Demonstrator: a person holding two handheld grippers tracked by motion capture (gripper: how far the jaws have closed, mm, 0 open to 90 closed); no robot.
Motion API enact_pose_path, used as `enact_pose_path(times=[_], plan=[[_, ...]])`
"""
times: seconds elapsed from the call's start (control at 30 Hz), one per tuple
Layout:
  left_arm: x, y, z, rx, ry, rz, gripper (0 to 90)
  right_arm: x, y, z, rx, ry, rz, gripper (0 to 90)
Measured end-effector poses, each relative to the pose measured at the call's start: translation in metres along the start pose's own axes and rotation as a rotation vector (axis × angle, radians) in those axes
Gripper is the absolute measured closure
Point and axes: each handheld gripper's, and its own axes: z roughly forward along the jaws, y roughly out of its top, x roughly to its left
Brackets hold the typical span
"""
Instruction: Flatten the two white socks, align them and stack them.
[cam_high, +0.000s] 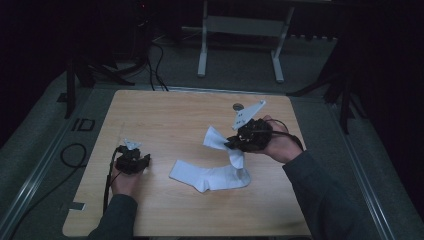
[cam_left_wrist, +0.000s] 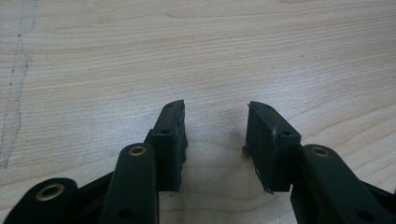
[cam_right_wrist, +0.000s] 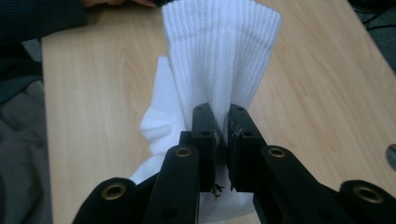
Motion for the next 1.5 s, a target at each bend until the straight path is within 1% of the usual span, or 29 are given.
enact_pose_path(times=[0.07, 0.13, 0.2, 0.23, 0.3, 0.4, 0.47, 0.67, 0.8, 1.07, 1.2, 1.3, 1.43, 1.5], plan=[[0.0, 0.0, 0.0, 0.0, 0.001, 0.0, 57.6, 0.004, -0.003, 0.001, 0.005, 0.009, -0.003, 82.6], [0.0, 0.0, 0.0, 0.001, 0.001, 0.001, 57.6, 0.006, -0.007, 0.005, 0.013, 0.018, -0.004, 82.5], [0.0, 0.0, 0.0, 0.001, 0.001, 0.002, 57.6, 0.008, -0.01, 0.012, 0.021, 0.028, 0.002, 82.5], [0.0, 0.0, 0.0, 0.0, 0.001, 0.002, 57.6, 0.009, -0.012, 0.018, 0.028, 0.035, 0.003, 82.5], [0.0, 0.0, 0.0, 0.0, 0.001, 0.002, 57.6, 0.012, -0.015, 0.025, 0.027, 0.044, 0.001, 82.4], [0.0, 0.0, 0.0, -0.001, 0.001, 0.002, 57.6, 0.015, -0.018, 0.035, 0.036, 0.043, 0.003, 82.3], [0.0, 0.0, 0.0, 0.0, 0.001, 0.003, 57.6, 0.014, -0.019, 0.041, 0.028, 0.05, 0.007, 82.2], [0.0, 0.0, 0.0, 0.002, 0.0, 0.003, 57.6, 0.014, -0.02, 0.055, 0.018, 0.04, 0.014, 81.4], [0.0, 0.0, 0.0, 0.002, 0.0, 0.003, 57.6, 0.016, -0.021, 0.066, 0.028, 0.037, 0.011, 81.1], [0.0, 0.0, 0.0, 0.002, 0.0, 0.003, 57.5, 0.021, -0.017, 0.089, 0.007, 0.052, 0.031, 81.3], [0.0, 0.0, 0.0, 0.002, 0.0, 0.003, 57.6, 0.022, -0.016, 0.1, 0.007, 0.062, 0.042, 81.4], [0.0, 0.0, 0.0, 0.003, 0.0, 0.003, 57.6, 0.024, -0.015, 0.107, 0.022, 0.058, 0.039, 81.4], [0.0, 0.0, 0.0, 0.002, 0.0, 0.003, 57.5, 0.03, -0.008, 0.117, 0.025, 0.048, 0.027, 81.4], [0.0, 0.0, 0.0, 0.003, -0.001, 0.003, 57.6, 0.032, -0.004, 0.122, 0.023, 0.05, 0.024, 81.5]])
